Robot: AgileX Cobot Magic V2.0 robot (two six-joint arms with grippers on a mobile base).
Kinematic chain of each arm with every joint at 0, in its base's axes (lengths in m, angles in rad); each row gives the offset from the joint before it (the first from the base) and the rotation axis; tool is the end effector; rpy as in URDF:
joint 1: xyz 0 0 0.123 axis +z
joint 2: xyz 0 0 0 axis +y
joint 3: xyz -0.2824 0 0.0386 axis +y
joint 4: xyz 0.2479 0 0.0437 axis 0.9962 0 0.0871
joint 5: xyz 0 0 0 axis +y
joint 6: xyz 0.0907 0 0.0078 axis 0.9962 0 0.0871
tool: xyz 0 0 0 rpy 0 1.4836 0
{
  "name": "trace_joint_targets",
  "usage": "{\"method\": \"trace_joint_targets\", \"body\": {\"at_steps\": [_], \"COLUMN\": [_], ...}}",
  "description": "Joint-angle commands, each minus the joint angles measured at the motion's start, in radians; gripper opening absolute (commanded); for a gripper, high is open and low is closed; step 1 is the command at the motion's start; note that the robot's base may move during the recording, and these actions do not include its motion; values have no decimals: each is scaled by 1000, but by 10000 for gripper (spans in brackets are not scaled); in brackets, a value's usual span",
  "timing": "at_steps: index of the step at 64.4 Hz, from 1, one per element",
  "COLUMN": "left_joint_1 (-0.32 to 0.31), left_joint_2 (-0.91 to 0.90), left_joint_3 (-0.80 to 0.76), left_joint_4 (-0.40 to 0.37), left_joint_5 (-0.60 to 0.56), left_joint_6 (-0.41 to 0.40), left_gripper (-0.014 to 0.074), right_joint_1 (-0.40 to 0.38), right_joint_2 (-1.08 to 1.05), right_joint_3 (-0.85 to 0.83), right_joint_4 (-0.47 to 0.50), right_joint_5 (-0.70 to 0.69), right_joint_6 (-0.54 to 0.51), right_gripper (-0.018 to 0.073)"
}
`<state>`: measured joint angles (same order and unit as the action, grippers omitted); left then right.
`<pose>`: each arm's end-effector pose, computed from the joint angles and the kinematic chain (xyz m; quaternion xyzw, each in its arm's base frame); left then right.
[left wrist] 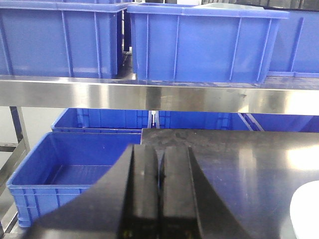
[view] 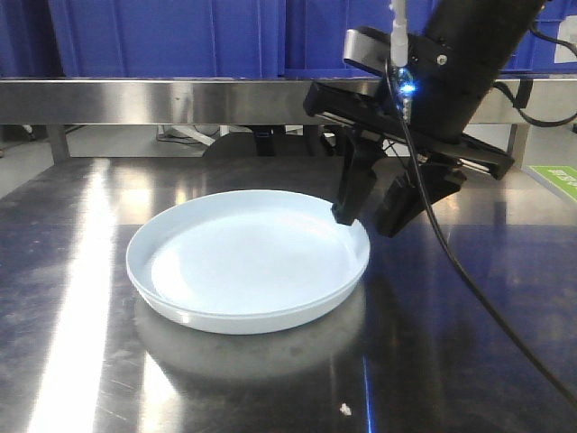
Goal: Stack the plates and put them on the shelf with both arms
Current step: 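Reposition the right gripper onto the rim of the stacked plates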
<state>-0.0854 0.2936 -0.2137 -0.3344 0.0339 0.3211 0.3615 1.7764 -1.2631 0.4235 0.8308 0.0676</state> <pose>0.0821 -0.0081 0.2631 0.0297 0.7152 -0.0384 0.6973 0.3300 0.1544 0.2267 -0.0269 0.9722 0.2040 0.1120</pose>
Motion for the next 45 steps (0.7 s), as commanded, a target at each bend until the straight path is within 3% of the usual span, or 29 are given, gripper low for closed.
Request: {"method": "trace_joint_targets", "body": {"at_steps": [1, 45], "left_joint_1": [0, 0], "left_joint_2": [6, 6], "left_joint_3": [-38, -38], "left_joint_4": [-2, -2], "left_joint_5": [-77, -77], "left_joint_6": [-4, -4], "left_gripper": [80, 80], "right_joint_1": [5, 29], "right_joint_2": [-29, 17], "right_joint_3": [-25, -23], "right_joint_4": [13, 19], "right_joint_5": [-16, -31], "right_joint_6": [-3, 7], "right_gripper": [356, 355]}}
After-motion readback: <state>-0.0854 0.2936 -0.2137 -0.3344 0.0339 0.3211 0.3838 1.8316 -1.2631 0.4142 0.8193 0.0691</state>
